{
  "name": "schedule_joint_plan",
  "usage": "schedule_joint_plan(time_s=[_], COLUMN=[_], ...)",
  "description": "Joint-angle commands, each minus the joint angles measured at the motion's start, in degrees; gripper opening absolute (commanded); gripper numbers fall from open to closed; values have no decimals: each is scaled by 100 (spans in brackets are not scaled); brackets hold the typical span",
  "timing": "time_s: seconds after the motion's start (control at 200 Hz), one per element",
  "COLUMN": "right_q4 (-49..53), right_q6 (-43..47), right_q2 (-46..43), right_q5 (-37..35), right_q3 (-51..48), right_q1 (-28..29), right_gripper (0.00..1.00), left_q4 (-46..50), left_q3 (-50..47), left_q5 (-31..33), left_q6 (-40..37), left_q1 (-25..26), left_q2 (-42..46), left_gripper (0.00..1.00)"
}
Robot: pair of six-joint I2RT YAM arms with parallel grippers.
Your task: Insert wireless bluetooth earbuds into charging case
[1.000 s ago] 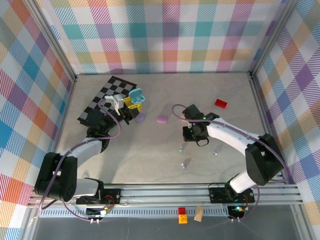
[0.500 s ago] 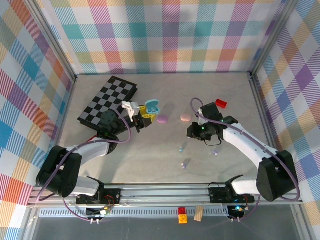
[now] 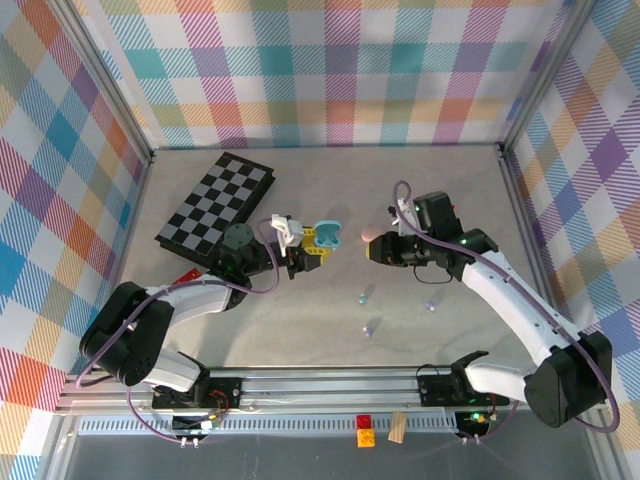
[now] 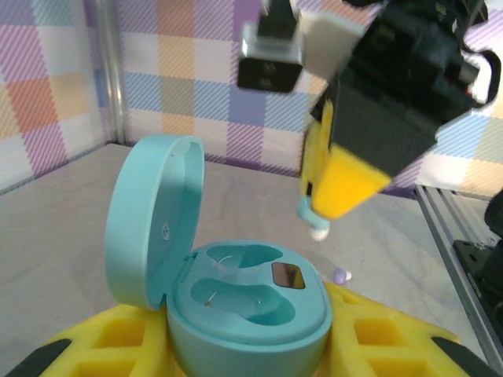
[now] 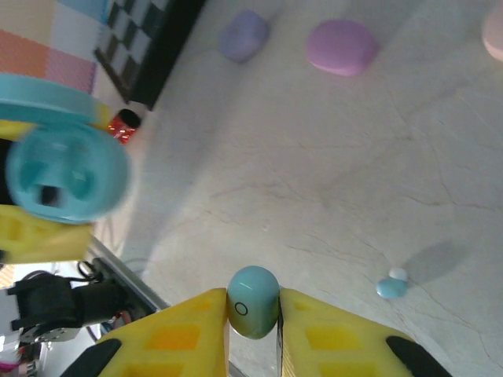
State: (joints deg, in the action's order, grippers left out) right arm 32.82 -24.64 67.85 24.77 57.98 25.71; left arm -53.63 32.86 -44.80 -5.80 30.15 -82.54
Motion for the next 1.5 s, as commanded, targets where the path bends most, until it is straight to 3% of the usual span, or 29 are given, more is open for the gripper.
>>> schedule_joint_plan(time_s=[0.0,0.385,1.14,1.255,1.495], right_q4=[56,-134,154,73,-32], right_q6=[282,399,595,573,693], right_q2=[-135,155,386,345,-248], right_q5=[389,614,361,346,102], right_q3=[319,759,749,750,482], right_q1=[138,559,602,602,593], right_gripper=[20,19,20,34,44], left_q4=[256,665,421,342,37], left_q3=[265,506,566,572,495], left_q5=[-281,-548,-477,-471,-427], left_q6=[-447,-688,-348,-283,-114], left_q1=[198,428,483,483,375], left_q2=[51,67,23,-7,-104], left_gripper=[34,34,35,35,35])
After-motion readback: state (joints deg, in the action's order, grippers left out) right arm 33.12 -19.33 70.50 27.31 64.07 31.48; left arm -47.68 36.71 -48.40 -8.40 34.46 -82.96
